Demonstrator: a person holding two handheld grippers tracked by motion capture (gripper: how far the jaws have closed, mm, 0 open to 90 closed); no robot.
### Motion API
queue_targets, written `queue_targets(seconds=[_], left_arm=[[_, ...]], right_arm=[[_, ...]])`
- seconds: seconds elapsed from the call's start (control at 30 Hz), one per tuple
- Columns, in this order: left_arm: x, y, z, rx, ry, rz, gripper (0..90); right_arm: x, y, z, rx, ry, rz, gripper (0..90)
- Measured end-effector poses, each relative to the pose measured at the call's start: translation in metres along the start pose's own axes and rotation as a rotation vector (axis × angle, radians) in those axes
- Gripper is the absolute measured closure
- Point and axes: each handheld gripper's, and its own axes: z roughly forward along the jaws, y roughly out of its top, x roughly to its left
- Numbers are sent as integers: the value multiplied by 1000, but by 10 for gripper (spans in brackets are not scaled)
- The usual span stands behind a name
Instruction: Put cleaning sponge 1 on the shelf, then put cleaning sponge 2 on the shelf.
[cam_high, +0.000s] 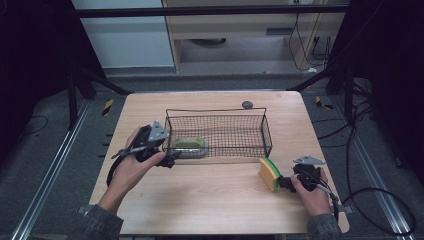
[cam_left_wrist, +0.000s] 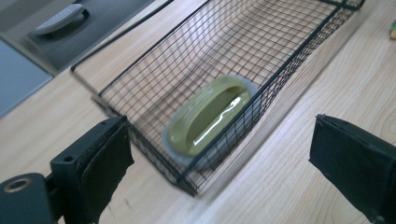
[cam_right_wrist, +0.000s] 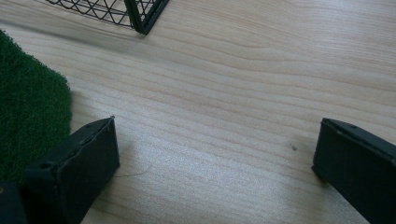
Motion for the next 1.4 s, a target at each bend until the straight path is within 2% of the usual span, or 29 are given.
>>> queue_targets(seconds=[0.07,0.13,0.2,0.27,0.33,0.37,0.4,0.47,0.53,0.57,0.63,0.67,0.7,0.8,0.87,0.9,0.97,1.0,1.13,1.33,1.4], left_arm=[[3,-16,-5,-9,6,-44,46],[5,-39,-7,-19,38,-86,46],[7,-54,-6,-2,45,-111,46],[10,-70,1,50,59,-129,48],[11,-85,8,80,73,-143,48],[10,-90,12,93,67,-149,49],[11,-99,18,127,49,-147,49],[14,-109,26,180,54,-142,49],[17,-116,29,182,57,-176,52],[18,-119,30,177,55,-188,53],[19,-122,32,148,38,-230,53],[20,-122,34,118,24,-259,52],[20,-123,35,106,17,-265,47],[18,-124,43,112,32,-275,42],[18,-126,46,132,11,-282,38],[18,-130,48,140,-10,-327,38],[16,-132,50,148,-26,-331,40],[14,-133,51,146,-8,-303,30],[9,-133,54,140,11,-286,17],[8,-138,57,85,25,-292,0],[8,-138,57,85,24,-291,0]], right_arm=[[0,0,0,0,0,0,5],[0,0,0,0,0,0,5],[0,0,0,3,0,2,5],[-1,1,-1,11,4,-8,25],[-1,3,-4,30,13,-9,71],[-1,3,-8,36,13,-29,72],[-1,3,-10,36,12,-29,71],[-3,3,-19,34,-4,-41,78],[-6,3,-30,40,-5,-30,80],[-7,2,-36,44,2,-23,86],[-7,0,-49,59,8,-42,103],[-7,-1,-52,70,12,-49,105],[-7,-2,-57,81,21,-58,109],[-4,-4,-67,100,49,-71,115],[3,-4,-73,114,70,-97,114],[9,-3,-79,112,80,-126,109],[12,-2,-82,109,89,-128,109],[15,-2,-85,106,99,-135,110],[26,3,-92,129,110,-166,121],[41,19,-104,162,124,-209,146],[46,24,-106,168,129,-223,156]])
